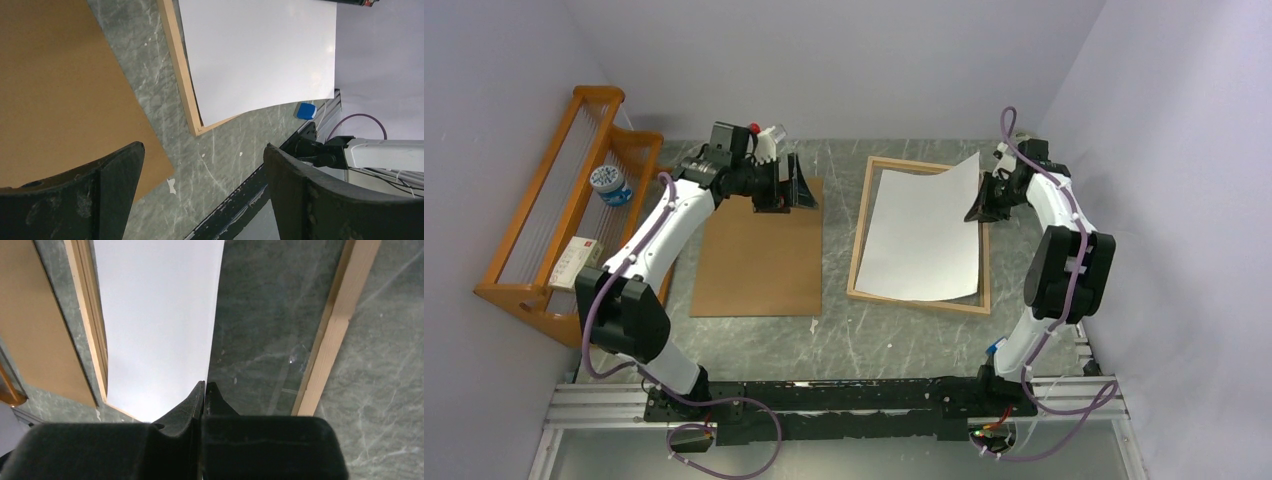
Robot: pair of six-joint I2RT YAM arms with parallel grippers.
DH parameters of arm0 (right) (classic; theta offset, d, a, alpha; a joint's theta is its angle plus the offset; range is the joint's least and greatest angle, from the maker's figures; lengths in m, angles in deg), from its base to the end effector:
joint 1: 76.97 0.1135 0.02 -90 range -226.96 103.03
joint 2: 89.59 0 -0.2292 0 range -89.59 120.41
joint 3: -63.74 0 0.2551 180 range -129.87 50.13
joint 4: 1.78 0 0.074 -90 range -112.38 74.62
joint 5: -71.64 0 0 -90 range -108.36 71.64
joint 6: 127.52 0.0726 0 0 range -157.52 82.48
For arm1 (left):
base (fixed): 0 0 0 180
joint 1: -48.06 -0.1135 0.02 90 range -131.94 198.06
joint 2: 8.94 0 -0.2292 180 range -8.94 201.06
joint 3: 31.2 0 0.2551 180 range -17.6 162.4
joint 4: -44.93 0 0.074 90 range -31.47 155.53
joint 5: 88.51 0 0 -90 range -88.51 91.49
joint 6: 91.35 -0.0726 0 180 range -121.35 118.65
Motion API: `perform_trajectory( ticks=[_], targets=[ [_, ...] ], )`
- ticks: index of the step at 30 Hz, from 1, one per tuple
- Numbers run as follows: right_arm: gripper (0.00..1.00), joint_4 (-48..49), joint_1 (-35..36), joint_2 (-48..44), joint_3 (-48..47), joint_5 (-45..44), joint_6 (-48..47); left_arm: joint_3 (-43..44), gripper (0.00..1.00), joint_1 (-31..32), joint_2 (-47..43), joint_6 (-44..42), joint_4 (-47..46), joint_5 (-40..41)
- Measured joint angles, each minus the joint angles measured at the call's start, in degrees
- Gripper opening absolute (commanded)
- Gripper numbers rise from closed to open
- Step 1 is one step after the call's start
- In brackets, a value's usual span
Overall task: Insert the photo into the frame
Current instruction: Place the photo in the photo frame.
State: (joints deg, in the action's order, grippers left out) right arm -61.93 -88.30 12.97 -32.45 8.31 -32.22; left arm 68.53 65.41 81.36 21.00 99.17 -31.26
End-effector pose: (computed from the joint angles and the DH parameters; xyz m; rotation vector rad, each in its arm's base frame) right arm 0.3777 -0.0424 0.1815 0.2540 2.6405 0.5982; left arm 0.3402 -0.1474 0.2893 0.1886 2.4119 -1.0030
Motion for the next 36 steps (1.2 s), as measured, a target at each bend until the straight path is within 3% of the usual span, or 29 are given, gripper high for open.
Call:
perform_trajectory(
  ticks=[12,23,25,31,36],
  targets=[
    [0.03,3.2,0.4,3.7,-2.6,0.6,-2.9,-2.8,0.91,0.2,5.0,1.3,-1.8,-2.0],
    [0.21,7.6,2.4,5.4,-1.4,0.9,-1.8,-2.9,0.89,1.9,11.5,4.2,-5.1,-4.2],
    [0.3,7.9,3.0,5.8,-1.2,0.9,-1.4,-3.0,0.89,2.3,13.3,4.9,-5.9,-4.8],
    [0.79,8.3,3.7,5.9,-1.1,-2.1,0.7,-3.3,0.91,3.3,16.5,6.3,-6.5,-5.4],
    [0.85,8.8,3.6,3.1,1.2,-9.8,2.6,-3.3,0.93,4.0,17.9,7.1,-7.1,-5.4]
  ],
)
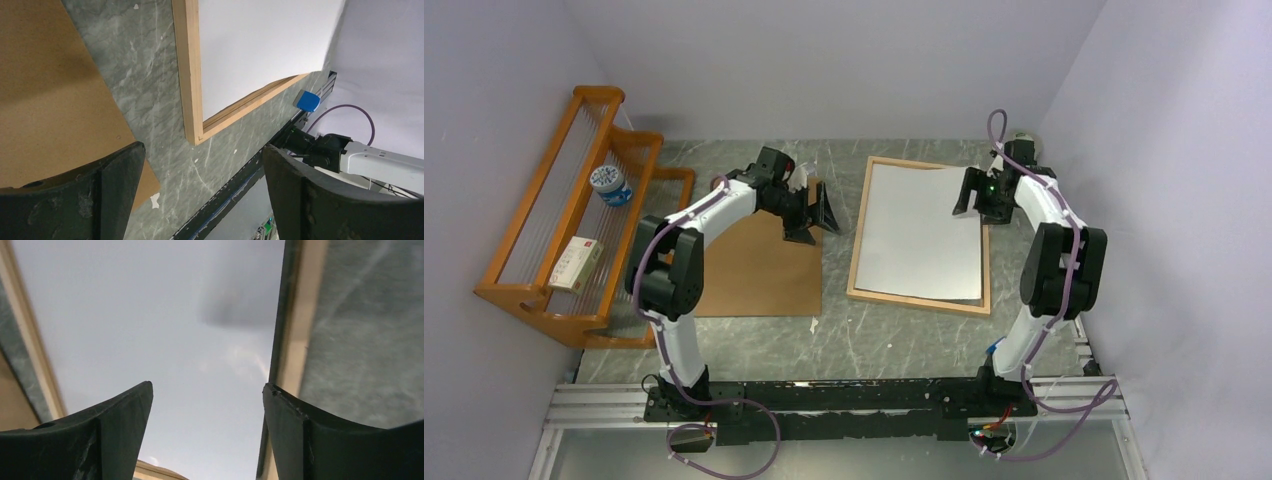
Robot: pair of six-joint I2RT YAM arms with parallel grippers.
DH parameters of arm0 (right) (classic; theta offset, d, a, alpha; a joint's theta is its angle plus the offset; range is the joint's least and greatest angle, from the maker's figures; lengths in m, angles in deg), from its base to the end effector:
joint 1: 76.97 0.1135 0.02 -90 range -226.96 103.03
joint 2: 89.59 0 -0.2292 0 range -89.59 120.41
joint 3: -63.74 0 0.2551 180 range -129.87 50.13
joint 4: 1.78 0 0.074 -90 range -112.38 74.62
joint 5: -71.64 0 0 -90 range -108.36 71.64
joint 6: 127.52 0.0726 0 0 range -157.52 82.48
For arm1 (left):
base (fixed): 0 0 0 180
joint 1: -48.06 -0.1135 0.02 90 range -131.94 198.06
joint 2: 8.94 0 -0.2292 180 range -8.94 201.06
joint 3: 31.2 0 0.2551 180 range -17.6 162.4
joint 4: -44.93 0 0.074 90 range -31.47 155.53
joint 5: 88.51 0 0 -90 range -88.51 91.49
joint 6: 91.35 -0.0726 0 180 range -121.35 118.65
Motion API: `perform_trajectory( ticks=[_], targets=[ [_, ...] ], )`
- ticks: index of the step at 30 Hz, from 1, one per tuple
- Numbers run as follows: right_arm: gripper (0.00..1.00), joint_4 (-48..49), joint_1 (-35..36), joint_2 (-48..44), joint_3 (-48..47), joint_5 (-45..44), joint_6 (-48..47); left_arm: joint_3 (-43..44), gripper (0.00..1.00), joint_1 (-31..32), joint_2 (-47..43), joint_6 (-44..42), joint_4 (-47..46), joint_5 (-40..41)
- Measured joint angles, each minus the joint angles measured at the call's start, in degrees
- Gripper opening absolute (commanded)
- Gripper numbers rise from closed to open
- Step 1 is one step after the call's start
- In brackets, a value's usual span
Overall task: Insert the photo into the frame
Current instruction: Place the photo in the photo frame.
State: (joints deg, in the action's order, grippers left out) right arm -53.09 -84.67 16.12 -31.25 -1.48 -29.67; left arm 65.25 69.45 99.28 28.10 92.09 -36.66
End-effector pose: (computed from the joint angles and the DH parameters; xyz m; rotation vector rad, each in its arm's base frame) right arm 0.3992 -0.0327 0.1600 0.2594 2.6175 0.3909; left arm 0.3645 -0.1909 0.1669 0.0692 2.7136 -1.1663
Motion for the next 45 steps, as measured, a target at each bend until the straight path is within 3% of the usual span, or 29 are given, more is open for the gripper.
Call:
perform_trajectory(
  ticks=[9,14,23,26,28,38,45],
  targets=[
    [0.91,2.1,-0.1,-6.8,5.6,-17.2,4.3,1.5,0.92,1.6,4.4,0.3,-0.3,0.7],
    [0.93,3.6,-0.7,-6.8,9.5,-19.8,6.8,4.0,0.92,2.5,8.3,1.3,-1.9,0.8],
    [0.94,7.6,-3.7,-6.4,14.8,-14.4,12.0,10.3,0.88,4.5,16.2,2.8,-4.5,0.9],
    [0.94,8.2,-4.3,-5.9,15.5,-11.9,13.0,11.2,0.82,5.3,18.0,2.8,-4.4,1.0],
    [0.94,8.7,-4.3,-5.6,15.6,-10.5,13.3,11.2,0.72,5.7,18.9,2.9,-4.3,0.6],
    [0.94,11.0,-4.2,-3.7,17.8,-5.4,13.9,11.1,0.61,7.8,19.2,2.4,-2.9,1.0],
    [0.92,13.6,-4.2,-4.5,20.0,-1.4,14.0,4.6,0.6,8.4,15.1,1.7,-3.3,2.3]
  ],
)
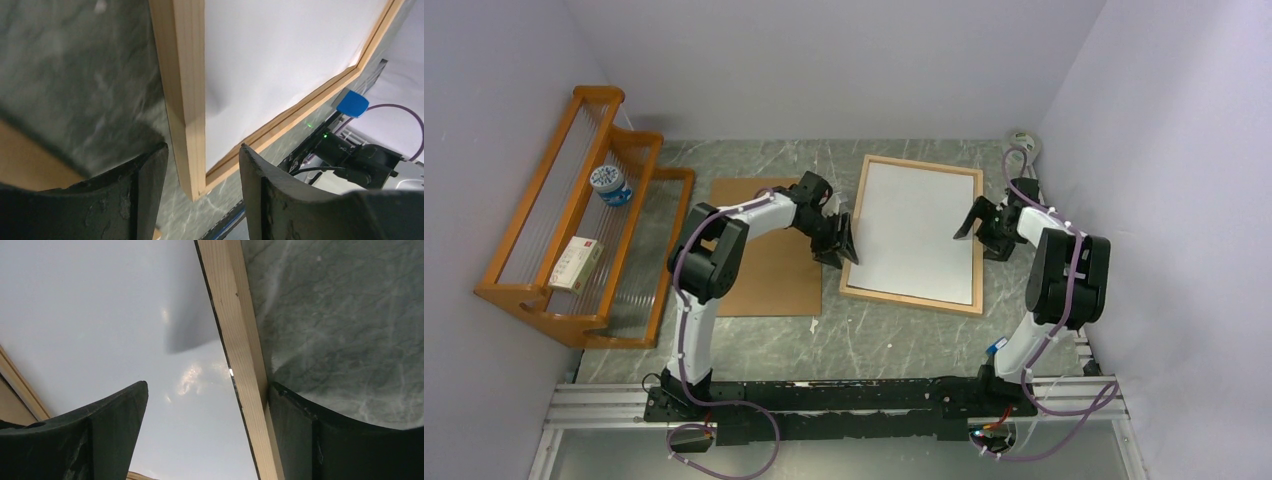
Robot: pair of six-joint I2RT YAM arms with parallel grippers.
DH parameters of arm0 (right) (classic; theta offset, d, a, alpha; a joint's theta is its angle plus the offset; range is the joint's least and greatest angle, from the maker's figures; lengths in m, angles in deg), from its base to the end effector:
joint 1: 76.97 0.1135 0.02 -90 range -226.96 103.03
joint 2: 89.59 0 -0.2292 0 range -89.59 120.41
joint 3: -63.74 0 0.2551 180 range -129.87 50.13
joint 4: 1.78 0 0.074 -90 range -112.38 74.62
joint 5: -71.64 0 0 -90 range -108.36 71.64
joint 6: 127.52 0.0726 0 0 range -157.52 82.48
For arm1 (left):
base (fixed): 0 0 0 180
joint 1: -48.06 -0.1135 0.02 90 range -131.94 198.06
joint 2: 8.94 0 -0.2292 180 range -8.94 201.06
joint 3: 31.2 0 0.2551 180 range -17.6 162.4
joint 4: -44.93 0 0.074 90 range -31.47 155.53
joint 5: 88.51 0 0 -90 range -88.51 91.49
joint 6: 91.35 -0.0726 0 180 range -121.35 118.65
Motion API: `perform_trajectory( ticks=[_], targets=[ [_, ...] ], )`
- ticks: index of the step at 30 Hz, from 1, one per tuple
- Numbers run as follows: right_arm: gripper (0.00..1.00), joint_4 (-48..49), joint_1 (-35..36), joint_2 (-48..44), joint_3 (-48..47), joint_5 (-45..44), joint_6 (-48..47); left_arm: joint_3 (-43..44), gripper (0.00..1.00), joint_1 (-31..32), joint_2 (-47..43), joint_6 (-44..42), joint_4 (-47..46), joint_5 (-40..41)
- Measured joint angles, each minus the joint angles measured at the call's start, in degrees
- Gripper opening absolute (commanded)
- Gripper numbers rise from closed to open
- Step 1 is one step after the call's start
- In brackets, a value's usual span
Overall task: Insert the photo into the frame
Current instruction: Place the photo in the photo frame, then turn over the photo frame item at the center of the board.
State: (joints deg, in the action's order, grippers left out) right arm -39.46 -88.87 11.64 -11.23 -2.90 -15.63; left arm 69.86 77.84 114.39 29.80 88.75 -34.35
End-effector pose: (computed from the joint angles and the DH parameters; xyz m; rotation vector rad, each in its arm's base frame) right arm 0.3530 -0.0546 0.0961 0.6990 2.5913 0.4168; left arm 0.3572 -0.2534 0.0869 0.1635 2.8948 -1.1168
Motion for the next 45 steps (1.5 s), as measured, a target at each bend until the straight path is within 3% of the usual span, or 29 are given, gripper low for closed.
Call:
perform_trajectory(
  ticks=[9,18,23,26,35,45],
  targets=[
    [0.92,-1.3,3.9,0.0,-0.6,-1.8,0.3,-7.2,0.66,0.0,-9.3,-1.1,1.0,4.9],
    [0.92,-7.4,5.9,-4.5,-2.8,-14.0,3.1,-7.6,0.92,0.0,-11.9,-4.7,7.9,14.7],
    [0.87,-8.4,12.8,-11.9,-4.9,-19.8,6.8,-7.3,0.94,-1.5,-17.8,-6.7,13.2,22.8],
    [0.82,-6.8,20.3,-14.5,-5.7,-19.7,9.9,-6.9,0.94,-4.9,-21.4,-8.0,15.2,26.3],
    [0.77,5.9,42.4,-12.3,-5.8,-13.1,24.2,-6.3,0.94,-24.5,-24.1,-10.4,16.0,31.3],
    [0.7,11.2,51.5,4.3,-10.8,-8.3,36.0,-6.7,0.94,-33.0,-20.2,-11.0,10.7,36.9]
  ],
)
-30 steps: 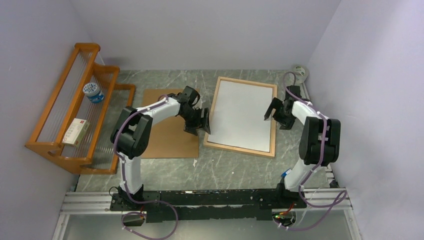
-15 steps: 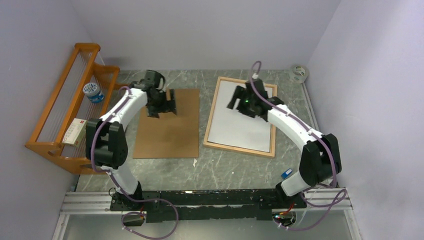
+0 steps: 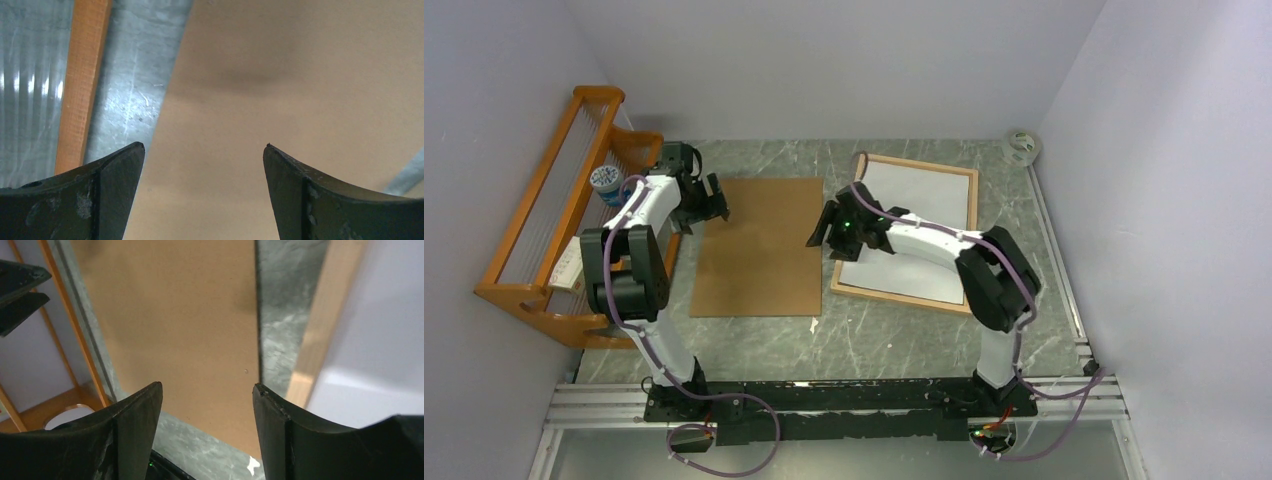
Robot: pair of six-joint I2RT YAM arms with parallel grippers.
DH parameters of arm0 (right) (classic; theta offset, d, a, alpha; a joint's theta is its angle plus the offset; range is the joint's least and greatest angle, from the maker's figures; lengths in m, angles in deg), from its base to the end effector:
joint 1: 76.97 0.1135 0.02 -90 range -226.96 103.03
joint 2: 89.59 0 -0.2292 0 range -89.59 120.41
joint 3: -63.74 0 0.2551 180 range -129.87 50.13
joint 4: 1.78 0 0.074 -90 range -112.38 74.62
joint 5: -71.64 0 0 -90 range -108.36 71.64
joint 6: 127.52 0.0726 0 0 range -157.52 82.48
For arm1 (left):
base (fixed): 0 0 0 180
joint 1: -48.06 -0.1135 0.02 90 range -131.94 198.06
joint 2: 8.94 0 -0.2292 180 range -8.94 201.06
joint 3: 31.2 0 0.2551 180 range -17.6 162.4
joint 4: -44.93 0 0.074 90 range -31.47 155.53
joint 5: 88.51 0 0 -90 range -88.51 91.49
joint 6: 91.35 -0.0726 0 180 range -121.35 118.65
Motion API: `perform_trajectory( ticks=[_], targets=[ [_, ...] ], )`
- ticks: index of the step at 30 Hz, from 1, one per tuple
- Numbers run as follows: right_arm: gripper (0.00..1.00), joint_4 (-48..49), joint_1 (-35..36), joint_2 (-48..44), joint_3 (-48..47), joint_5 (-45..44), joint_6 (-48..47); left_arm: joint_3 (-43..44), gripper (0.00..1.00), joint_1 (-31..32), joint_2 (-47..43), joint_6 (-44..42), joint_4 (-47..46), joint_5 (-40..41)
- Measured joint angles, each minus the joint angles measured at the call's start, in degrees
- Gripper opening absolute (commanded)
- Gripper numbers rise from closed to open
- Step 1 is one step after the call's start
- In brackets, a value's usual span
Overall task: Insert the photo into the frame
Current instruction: Turn over the photo frame item at the center of the board.
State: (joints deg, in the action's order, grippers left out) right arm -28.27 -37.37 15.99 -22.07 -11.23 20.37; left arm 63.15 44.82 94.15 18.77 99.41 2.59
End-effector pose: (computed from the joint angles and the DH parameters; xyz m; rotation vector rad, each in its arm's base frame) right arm 0.3199 0.2763 0.1425 0.3472 2.5641 0.8868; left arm 0.3894 0.0234 0.1671 -0.5477 2.6190 -0.0681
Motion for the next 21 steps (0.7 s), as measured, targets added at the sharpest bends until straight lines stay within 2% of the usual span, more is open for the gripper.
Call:
perform_trajectory(
  ticks=[9,21],
  targets=[
    [0.7,-1.8,2.3,8.6,-8.9,0.2,0.9,-3.3,0.91,-4.3,4.8,-0.1,-3.2,-1.7],
    [0.71,-8.0,2.5,16.4,-16.8,-5.0,-1.5,-3.3,0.88,-5.0,8.2,3.5,-1.8,-7.4]
  ],
)
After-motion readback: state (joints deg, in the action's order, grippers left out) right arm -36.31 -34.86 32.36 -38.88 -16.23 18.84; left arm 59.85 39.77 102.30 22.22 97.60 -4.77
